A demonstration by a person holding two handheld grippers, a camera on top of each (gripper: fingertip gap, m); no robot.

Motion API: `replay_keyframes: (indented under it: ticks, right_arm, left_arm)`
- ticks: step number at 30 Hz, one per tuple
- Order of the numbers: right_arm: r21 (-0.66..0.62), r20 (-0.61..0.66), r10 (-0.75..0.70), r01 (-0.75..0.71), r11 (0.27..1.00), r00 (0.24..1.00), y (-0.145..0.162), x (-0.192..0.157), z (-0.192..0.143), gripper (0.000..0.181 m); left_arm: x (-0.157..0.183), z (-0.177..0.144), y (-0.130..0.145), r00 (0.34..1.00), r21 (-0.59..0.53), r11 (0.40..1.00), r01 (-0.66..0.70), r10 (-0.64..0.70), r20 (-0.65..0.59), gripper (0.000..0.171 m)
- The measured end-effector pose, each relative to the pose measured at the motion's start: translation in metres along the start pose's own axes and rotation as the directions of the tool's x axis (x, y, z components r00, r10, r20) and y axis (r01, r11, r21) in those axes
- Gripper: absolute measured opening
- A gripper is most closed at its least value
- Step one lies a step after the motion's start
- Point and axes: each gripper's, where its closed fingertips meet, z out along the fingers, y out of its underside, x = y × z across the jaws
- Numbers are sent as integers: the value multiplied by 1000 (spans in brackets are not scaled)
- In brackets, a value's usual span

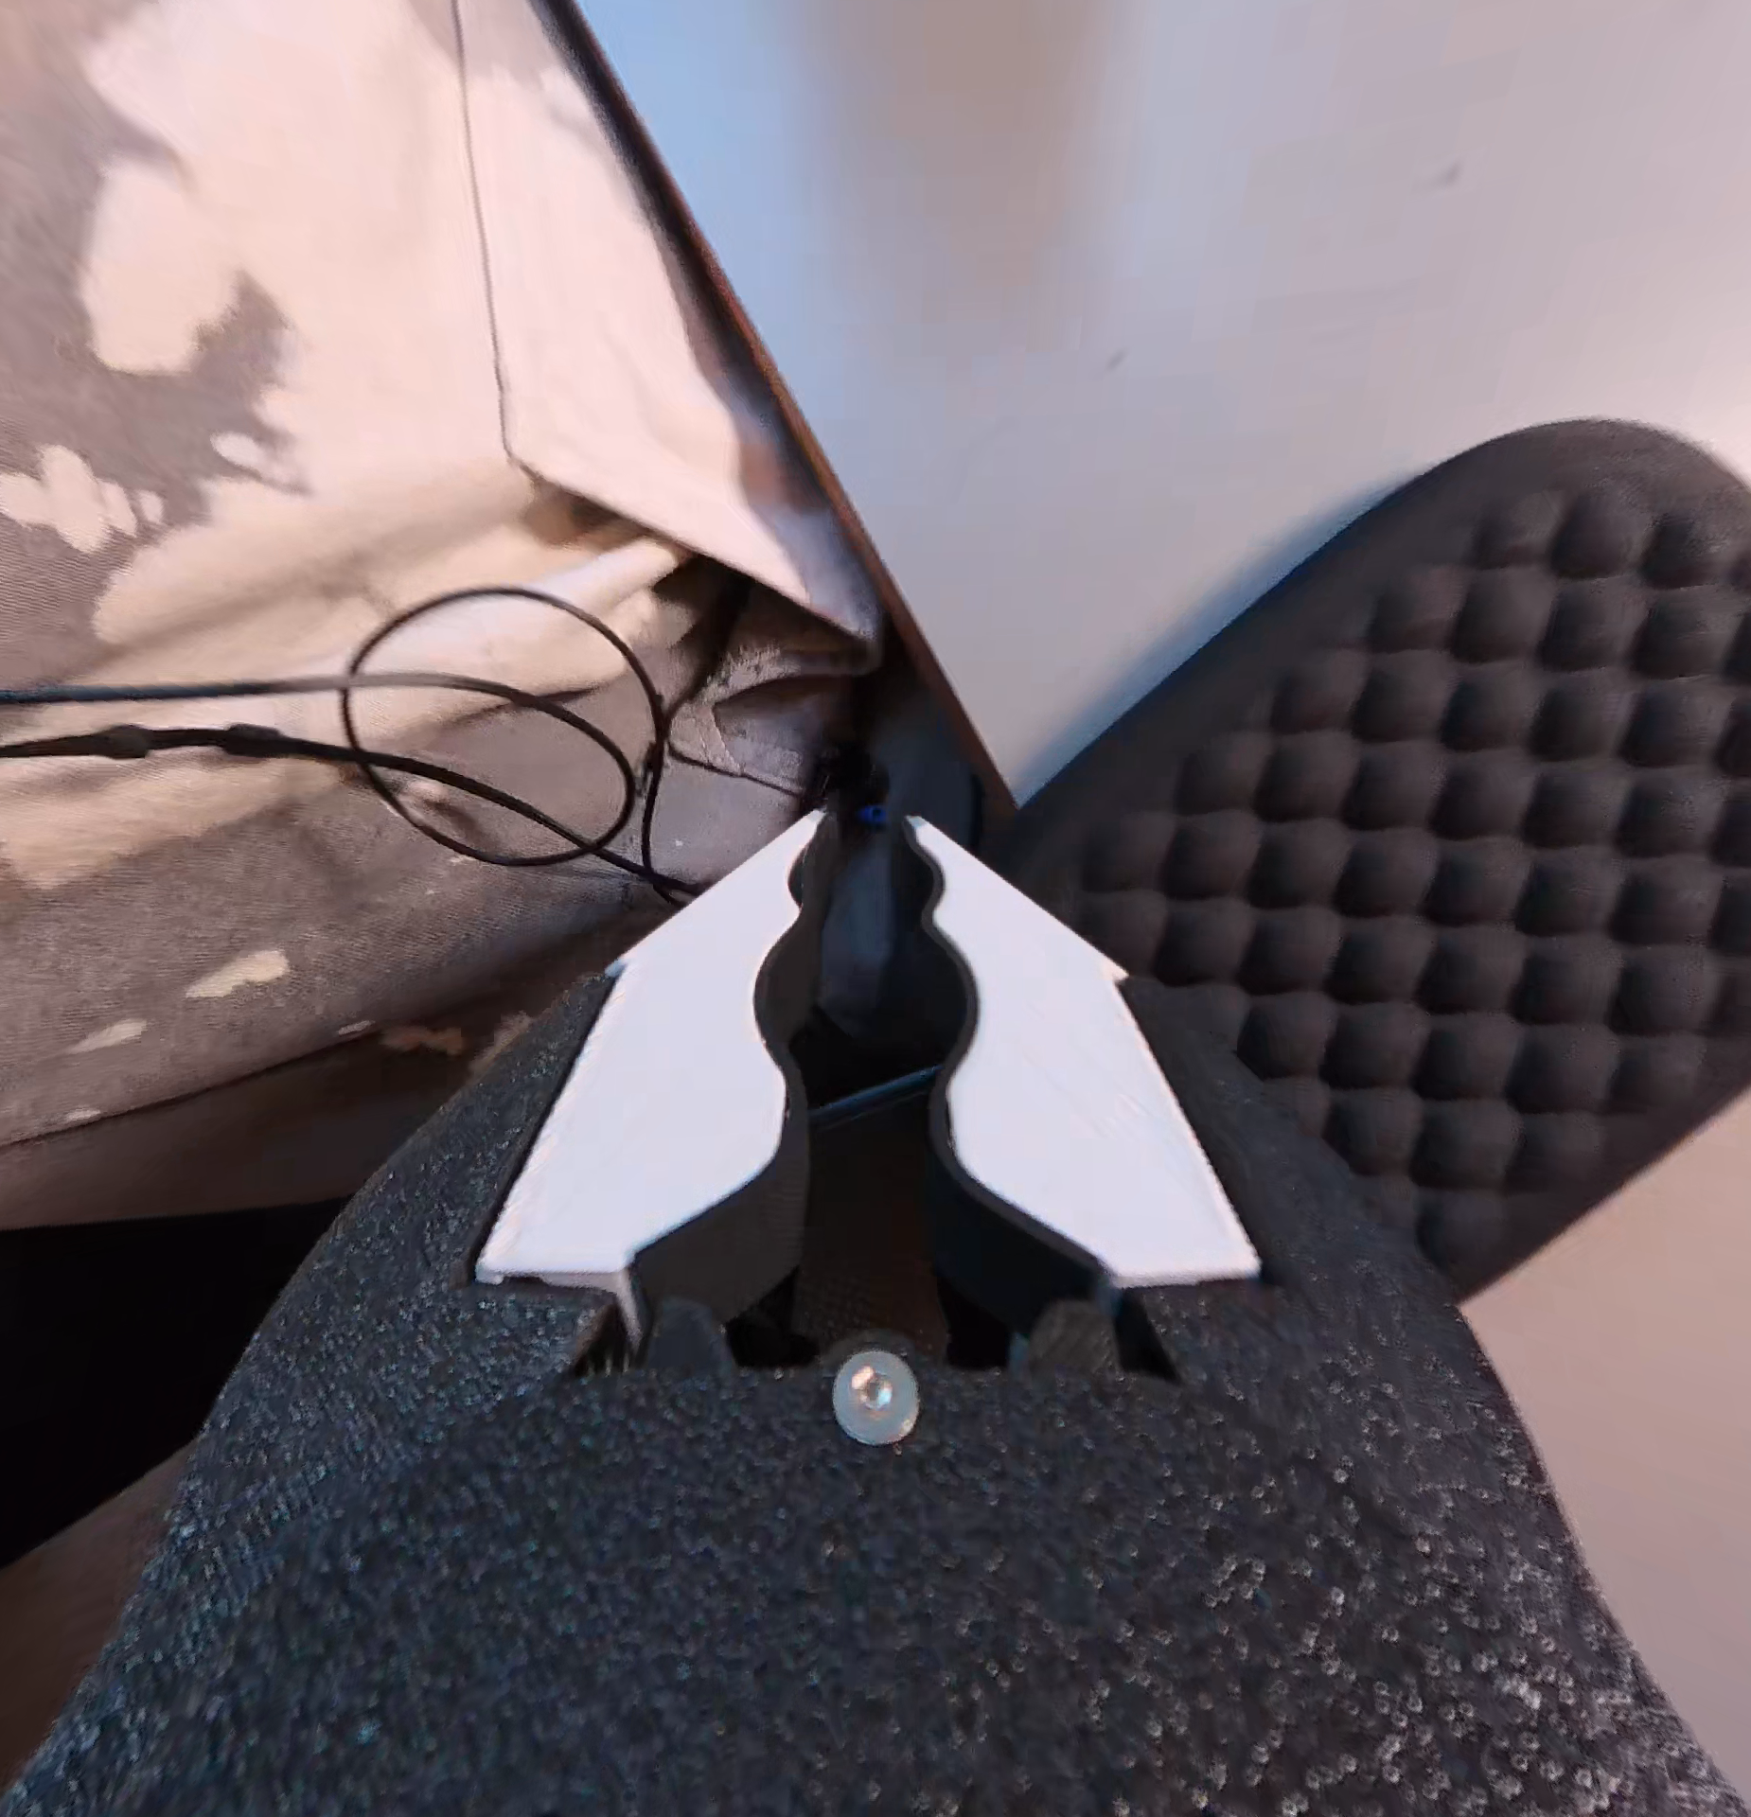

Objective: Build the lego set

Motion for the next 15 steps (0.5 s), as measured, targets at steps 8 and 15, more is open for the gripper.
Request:
replay_keyframes:
  ticks: [8, 15]
  right_arm:
    - [-99, -109, 50, -61, 993, 993, 18, -8, 36, 7]
    - [-38, -250, 120, -134, 990, 961, 20, -2, 46, 11]
  left_arm:
    - [15, -6, -9, 999, 7, 999, -52, 52, 10, 26]
    - [21, -12, -9, 997, 20, 997, -77, 77, 21, 26]
